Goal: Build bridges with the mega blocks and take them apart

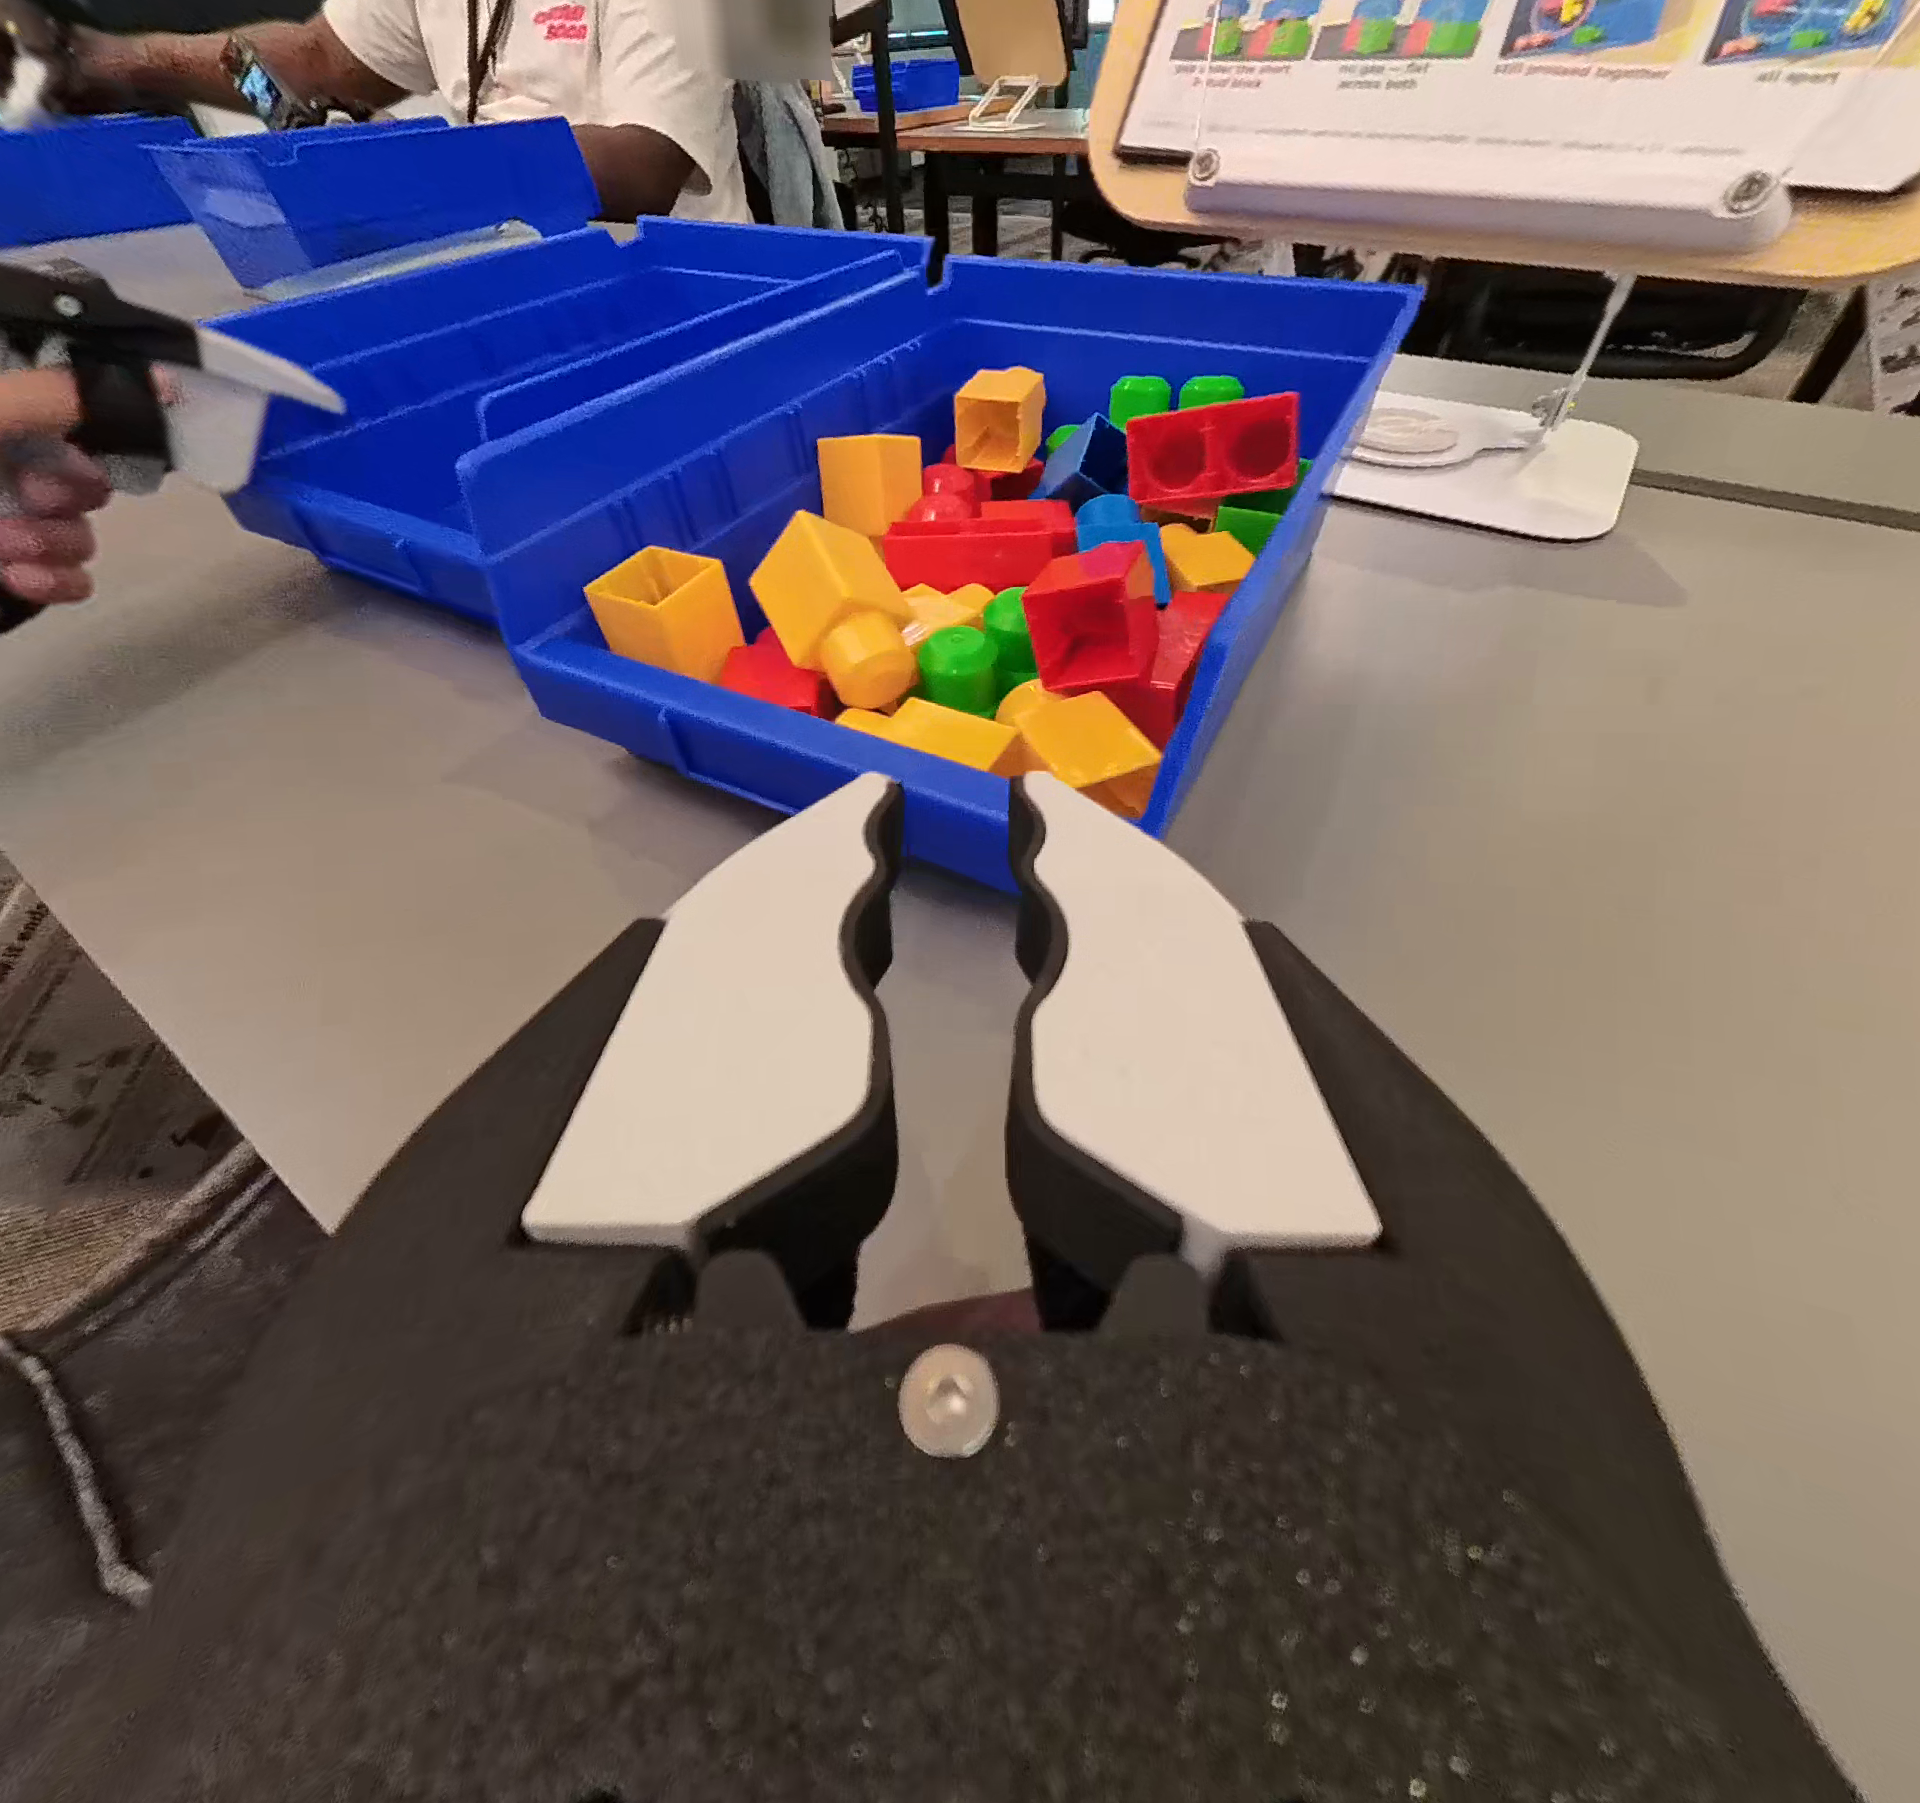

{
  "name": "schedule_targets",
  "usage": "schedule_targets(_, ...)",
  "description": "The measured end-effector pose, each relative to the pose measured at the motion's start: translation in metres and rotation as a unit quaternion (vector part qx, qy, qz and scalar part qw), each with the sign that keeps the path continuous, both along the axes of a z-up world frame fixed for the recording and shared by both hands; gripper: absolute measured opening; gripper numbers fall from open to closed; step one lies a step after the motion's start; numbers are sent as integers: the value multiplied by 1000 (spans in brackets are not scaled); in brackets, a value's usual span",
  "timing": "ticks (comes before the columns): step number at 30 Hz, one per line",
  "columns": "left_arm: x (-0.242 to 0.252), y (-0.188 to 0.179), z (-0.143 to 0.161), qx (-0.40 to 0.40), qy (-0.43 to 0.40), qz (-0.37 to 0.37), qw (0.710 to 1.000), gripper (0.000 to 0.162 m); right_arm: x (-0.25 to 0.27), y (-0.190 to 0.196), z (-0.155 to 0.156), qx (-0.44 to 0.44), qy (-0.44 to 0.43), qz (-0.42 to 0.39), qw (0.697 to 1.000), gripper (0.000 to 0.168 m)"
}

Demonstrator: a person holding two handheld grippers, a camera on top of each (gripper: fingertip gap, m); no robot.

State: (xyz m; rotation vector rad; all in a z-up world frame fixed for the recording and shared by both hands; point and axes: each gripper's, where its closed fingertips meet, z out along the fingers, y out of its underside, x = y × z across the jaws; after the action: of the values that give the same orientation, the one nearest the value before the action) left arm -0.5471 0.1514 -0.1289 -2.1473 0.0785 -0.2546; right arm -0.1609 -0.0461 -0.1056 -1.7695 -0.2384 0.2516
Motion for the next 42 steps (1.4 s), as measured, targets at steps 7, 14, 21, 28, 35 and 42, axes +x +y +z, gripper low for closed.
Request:
schedule_targets(7, 16, 15, -1, -15, -33, -18, 999, 7, -31, -8, -5, -10, -26, 27, 999, 19)
schedule_targets(14, -4, -53, 2, 0, -3, 27, 1000, 6, -120, -10, -27, -90, -39, 118, 988, 46)
schedule_targets(21, -6, -148, 4, 19, -50, 22, 998, 7, -217, -2, -12, -93, -24, 157, 983, 60)
schedule_targets(28, -4, -214, 18, 96, 21, 44, 994, 6, -217, 14, -6, -85, -23, 93, 992, 25)
schedule_targets(35, 46, -230, 97, 240, 76, 53, 966, 7, -157, 21, 87, 73, -30, 13, 997, 5)
schedule_targets(42, 193, -194, 203, 334, 34, -74, 939, 8, 4, 1, 199, 164, -24, -127, 978, 5)
